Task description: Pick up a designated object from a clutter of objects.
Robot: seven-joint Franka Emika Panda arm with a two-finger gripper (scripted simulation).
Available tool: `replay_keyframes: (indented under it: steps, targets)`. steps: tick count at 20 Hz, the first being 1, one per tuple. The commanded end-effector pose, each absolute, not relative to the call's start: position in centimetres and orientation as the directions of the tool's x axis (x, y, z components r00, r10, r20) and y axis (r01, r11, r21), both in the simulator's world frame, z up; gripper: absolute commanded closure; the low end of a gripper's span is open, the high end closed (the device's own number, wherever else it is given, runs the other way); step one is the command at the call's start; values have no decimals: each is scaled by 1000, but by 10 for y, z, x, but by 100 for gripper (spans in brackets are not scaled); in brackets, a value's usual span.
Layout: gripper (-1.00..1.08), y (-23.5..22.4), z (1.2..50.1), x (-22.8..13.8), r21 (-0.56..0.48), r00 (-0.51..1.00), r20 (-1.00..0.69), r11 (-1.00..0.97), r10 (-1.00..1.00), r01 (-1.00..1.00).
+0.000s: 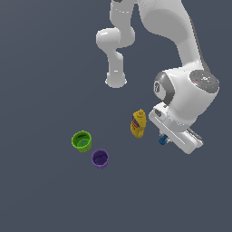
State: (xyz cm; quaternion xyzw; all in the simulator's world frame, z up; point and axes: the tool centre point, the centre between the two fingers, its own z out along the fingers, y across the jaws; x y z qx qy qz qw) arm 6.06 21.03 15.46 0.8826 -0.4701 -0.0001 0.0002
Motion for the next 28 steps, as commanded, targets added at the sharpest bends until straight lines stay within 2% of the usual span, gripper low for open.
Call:
replay_keyframes:
  steps: [1, 20, 28]
  targets:
    - [108, 203, 177, 52, 0, 558, 0, -558, -830, -830]
    - [108, 139, 371, -17, 0, 558, -1, -558, -830, -830]
    - [108, 118, 435, -37, 0, 558, -1, -558, -830, -830]
